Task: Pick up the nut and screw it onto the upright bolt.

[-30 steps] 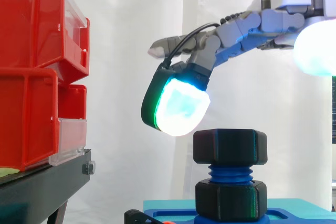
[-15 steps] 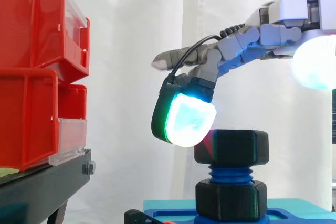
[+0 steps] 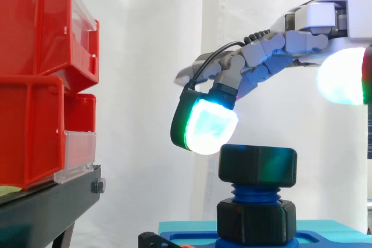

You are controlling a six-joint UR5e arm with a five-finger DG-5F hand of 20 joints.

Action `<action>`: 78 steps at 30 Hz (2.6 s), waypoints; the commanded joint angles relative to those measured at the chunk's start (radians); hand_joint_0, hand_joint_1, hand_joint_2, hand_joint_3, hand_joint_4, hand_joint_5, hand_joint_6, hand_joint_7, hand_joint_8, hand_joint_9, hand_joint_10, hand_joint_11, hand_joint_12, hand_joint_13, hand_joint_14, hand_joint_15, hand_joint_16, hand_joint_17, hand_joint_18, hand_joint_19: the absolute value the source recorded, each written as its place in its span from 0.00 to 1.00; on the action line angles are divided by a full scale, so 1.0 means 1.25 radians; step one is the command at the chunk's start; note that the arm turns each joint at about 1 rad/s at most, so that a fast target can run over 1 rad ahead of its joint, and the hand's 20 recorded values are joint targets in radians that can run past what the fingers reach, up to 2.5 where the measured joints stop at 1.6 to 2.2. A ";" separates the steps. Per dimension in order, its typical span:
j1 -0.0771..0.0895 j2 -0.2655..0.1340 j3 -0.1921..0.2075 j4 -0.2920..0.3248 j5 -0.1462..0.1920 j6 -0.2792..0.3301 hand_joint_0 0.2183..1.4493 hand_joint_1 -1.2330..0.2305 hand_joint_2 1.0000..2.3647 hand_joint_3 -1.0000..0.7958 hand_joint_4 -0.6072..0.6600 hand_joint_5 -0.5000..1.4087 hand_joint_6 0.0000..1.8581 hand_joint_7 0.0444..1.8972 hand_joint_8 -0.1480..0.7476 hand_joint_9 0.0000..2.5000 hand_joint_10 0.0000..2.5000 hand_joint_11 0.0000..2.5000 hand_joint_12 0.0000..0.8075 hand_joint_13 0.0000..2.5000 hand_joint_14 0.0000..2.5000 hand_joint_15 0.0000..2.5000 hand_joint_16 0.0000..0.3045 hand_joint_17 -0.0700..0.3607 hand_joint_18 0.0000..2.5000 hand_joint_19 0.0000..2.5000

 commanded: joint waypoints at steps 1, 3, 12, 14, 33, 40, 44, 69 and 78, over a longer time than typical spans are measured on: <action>-0.011 0.000 0.000 -0.002 -0.008 -0.006 0.20 0.70 0.00 0.28 0.67 0.21 0.27 0.43 0.45 0.26 0.00 0.00 0.34 0.12 0.00 0.00 0.11 0.33 0.00 0.00; -0.014 0.000 0.000 -0.002 -0.010 -0.008 0.21 0.69 0.00 0.28 0.68 0.22 0.27 0.45 0.46 0.30 0.00 0.00 0.33 0.14 0.00 0.00 0.10 0.32 0.00 0.00; -0.036 0.000 -0.037 0.043 -0.025 -0.008 0.22 0.67 0.00 0.28 0.70 0.24 0.27 0.48 0.46 0.37 0.00 0.00 0.30 0.19 0.00 0.00 0.08 0.29 0.05 0.00; -0.037 0.000 -0.037 0.043 -0.029 -0.008 0.22 0.67 0.00 0.28 0.70 0.25 0.27 0.49 0.45 0.38 0.00 0.00 0.29 0.19 0.00 0.00 0.08 0.29 0.06 0.00; -0.056 0.001 0.027 0.009 -0.076 -0.017 0.20 0.69 0.00 0.28 0.61 0.19 0.27 0.34 0.40 0.29 0.00 0.00 0.33 0.14 0.00 0.00 0.10 0.32 0.00 0.00; -0.038 0.001 0.028 0.027 -0.072 -0.015 0.19 0.71 0.00 0.28 0.58 0.17 0.27 0.32 0.40 0.19 0.00 0.00 0.37 0.05 0.00 0.00 0.12 0.36 0.00 0.00; -0.024 0.000 0.028 0.042 -0.071 0.004 0.19 0.72 0.00 0.28 0.57 0.17 0.27 0.31 0.40 0.16 0.00 0.00 0.38 0.03 0.00 0.00 0.13 0.36 0.00 0.00; 0.063 -0.004 0.005 0.022 0.009 0.047 0.19 0.73 0.00 0.28 0.59 0.17 0.27 0.34 0.41 0.17 0.00 0.00 0.38 0.03 0.00 0.00 0.13 0.36 0.00 0.00; 0.058 -0.005 0.005 0.028 0.006 0.066 0.19 0.72 0.00 0.28 0.58 0.17 0.27 0.32 0.40 0.16 0.00 0.00 0.38 0.03 0.00 0.00 0.13 0.36 0.00 0.00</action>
